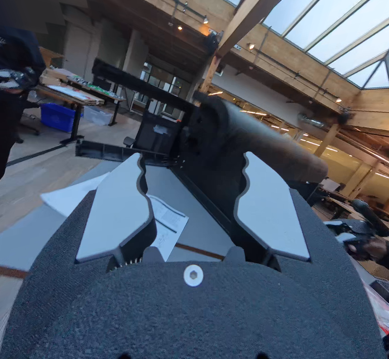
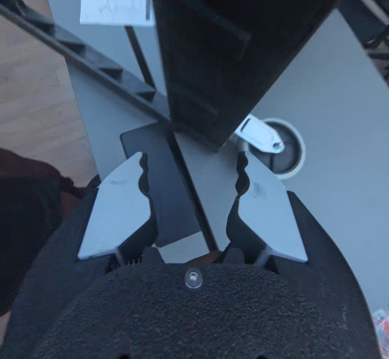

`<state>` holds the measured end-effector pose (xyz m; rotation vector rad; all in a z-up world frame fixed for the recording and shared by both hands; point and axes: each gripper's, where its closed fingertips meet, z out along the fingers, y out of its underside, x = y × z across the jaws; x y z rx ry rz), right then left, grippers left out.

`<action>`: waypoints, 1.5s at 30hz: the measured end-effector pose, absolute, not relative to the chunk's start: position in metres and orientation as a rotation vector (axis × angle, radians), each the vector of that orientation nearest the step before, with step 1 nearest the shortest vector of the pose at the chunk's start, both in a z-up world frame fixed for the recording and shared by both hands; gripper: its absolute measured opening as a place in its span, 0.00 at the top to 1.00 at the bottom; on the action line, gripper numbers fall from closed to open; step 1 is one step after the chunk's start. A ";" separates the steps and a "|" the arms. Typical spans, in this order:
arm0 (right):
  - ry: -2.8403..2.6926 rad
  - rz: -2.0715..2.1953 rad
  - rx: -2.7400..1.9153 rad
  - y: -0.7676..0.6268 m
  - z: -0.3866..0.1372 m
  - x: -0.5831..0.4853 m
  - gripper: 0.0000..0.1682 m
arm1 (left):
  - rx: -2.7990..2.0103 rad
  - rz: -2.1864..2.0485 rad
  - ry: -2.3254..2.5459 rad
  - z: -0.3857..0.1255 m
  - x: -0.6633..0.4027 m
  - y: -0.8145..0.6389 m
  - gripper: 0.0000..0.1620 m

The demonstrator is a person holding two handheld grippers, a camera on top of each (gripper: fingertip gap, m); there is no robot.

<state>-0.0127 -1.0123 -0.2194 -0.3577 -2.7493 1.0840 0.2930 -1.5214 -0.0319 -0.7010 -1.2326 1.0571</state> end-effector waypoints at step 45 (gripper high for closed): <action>-2.742 1.325 -1.153 -1.219 -0.296 0.270 0.53 | -0.221 0.374 -1.208 -0.116 0.259 -1.668 1.00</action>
